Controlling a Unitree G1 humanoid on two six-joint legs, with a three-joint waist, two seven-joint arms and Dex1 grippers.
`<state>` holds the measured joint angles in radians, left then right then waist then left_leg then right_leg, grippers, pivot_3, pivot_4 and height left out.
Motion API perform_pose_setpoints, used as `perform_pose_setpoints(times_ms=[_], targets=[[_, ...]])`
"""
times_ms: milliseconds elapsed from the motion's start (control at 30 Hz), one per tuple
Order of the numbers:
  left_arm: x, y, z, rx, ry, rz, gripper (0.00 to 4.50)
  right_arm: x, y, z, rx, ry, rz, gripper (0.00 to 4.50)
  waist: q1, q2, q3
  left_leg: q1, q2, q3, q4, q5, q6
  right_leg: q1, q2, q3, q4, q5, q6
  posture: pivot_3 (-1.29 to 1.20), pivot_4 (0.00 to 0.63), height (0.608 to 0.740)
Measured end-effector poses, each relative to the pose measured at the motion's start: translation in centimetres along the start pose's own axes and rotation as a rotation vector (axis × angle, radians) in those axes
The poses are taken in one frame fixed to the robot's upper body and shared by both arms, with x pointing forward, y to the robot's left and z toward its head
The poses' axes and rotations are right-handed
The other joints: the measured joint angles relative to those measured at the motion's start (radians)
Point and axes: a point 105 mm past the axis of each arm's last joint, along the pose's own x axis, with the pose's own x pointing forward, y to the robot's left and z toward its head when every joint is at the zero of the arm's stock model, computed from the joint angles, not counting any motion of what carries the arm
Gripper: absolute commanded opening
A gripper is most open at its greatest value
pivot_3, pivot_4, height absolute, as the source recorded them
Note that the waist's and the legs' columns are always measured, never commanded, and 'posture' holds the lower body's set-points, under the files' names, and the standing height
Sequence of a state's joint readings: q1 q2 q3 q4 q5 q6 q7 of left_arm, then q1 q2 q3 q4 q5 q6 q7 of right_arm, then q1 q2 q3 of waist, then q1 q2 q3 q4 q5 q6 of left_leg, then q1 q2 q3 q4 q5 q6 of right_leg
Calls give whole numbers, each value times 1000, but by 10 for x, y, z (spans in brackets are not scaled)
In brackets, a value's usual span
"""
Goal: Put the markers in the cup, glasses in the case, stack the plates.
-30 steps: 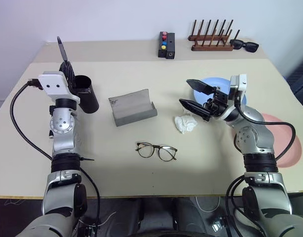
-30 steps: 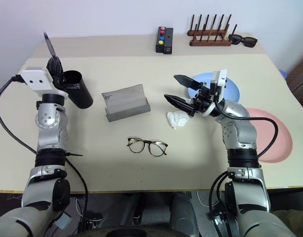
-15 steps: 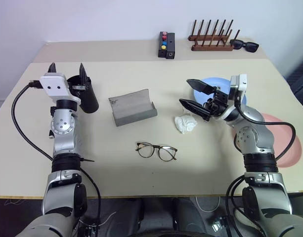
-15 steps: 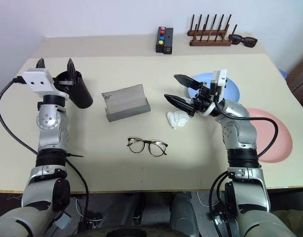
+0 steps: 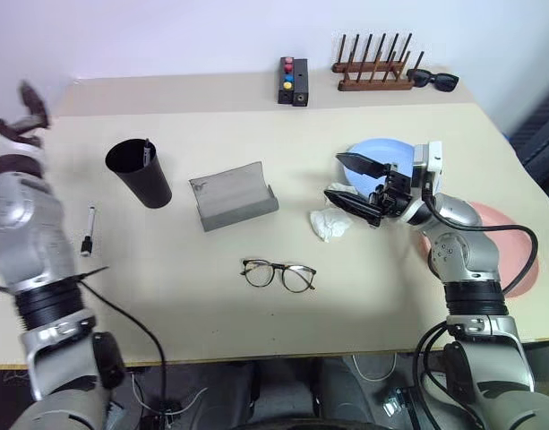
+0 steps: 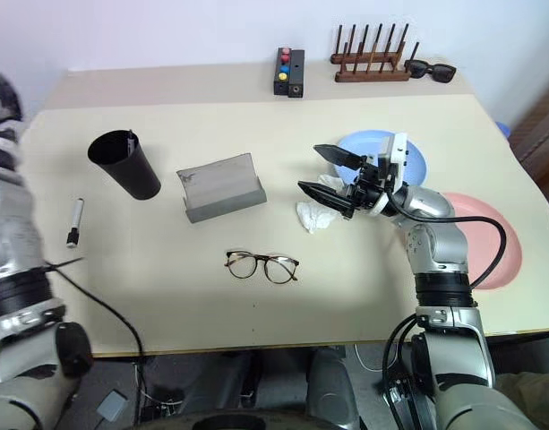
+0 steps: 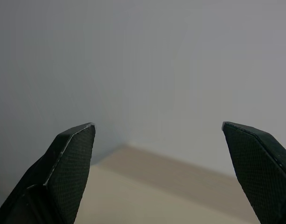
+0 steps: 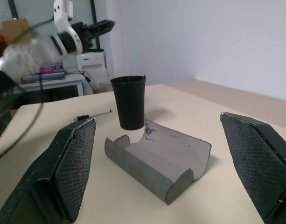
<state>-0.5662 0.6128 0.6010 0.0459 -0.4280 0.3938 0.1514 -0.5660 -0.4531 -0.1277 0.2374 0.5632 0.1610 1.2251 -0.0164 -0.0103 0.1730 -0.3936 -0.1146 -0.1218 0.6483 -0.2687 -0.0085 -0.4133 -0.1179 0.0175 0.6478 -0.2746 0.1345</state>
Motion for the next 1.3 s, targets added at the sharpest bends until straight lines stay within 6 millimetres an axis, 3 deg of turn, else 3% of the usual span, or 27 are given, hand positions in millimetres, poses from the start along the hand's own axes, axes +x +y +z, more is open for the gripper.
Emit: perform_pose_setpoints(times_ms=[133,267,367,567,733,1100,1300], targets=[[-11,37,-3,39,186,93,4428,-1,1,0,-2,6,12,4367,3,0,0,0,0,0,0,0,0,0,0,0,0,0,0,0,150,740],[-29,54,-39,131,474,58,4428,-3,2,-1,0,34,26,4367,7,0,0,0,0,0,0,0,0,0,0,0,1,0,0,0,150,740],[-40,47,-61,141,593,-26,4428,-7,8,-1,-19,89,56,4367,9,-1,0,0,0,-1,0,0,0,1,0,0,0,0,0,0,150,740],[-60,12,-105,157,739,-195,4428,-18,22,-19,-5,223,131,4367,5,-1,0,0,0,0,0,0,0,1,0,1,0,0,0,0,150,740],[-65,1,-120,170,794,-260,4428,-20,34,-24,-13,270,209,4367,2,-1,0,0,0,1,-1,0,0,0,0,1,-1,0,0,0,150,740],[-73,13,-141,192,871,-214,4428,-12,36,-17,-29,233,247,4367,7,-1,0,0,0,1,0,0,0,0,-1,1,-1,0,0,0,150,740],[-73,9,-159,168,891,-175,4428,-5,38,-15,-30,208,259,4367,9,-1,0,0,0,1,0,0,0,0,-1,1,-1,0,0,0,150,740]])
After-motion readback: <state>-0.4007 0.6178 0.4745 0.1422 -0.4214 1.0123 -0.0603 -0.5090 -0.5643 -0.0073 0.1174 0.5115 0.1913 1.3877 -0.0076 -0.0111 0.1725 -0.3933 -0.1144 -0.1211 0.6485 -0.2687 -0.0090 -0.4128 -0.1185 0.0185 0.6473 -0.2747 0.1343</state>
